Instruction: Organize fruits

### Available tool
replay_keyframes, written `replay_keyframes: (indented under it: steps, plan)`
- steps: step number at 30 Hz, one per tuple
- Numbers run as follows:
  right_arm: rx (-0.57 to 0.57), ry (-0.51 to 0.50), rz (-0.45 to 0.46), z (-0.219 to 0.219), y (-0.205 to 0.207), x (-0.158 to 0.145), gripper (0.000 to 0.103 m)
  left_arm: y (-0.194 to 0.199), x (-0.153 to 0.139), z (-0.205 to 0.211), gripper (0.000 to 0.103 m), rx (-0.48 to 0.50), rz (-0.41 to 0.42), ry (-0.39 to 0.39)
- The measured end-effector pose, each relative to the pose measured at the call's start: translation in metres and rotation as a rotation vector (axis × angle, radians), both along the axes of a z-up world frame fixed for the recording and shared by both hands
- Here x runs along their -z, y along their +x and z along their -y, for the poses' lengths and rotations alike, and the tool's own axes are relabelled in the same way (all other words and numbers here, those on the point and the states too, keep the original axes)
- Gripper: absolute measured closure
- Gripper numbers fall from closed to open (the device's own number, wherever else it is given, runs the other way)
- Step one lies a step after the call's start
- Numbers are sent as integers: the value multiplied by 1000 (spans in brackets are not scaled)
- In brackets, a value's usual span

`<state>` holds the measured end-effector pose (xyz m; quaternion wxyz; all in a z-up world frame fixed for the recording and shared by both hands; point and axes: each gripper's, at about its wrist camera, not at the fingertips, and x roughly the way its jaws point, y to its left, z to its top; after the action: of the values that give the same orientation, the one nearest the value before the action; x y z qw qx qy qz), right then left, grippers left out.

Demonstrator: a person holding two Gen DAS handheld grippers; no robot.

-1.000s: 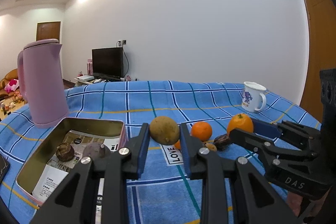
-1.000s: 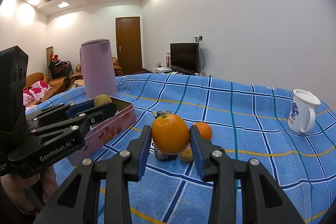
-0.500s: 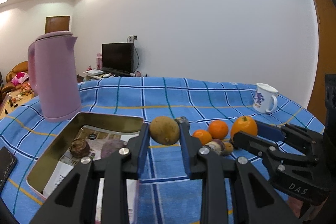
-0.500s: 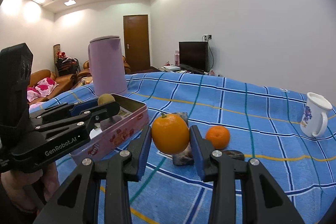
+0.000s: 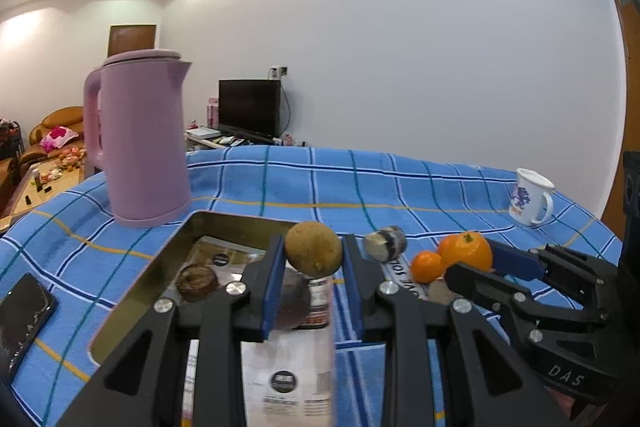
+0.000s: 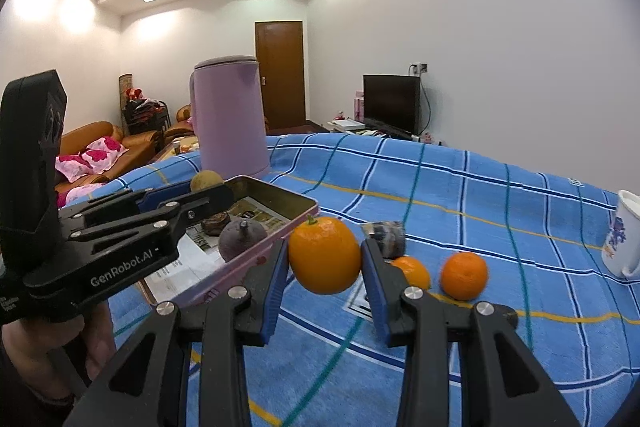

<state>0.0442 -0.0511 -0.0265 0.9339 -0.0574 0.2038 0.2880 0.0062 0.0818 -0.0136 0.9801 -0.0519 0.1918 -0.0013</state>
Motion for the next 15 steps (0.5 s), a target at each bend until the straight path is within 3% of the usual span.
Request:
replay_keyframes:
  steps: [15]
  plan:
    - [-81, -30, 3, -44, 2, -8, 64, 4, 6, -39, 74, -103, -70, 8]
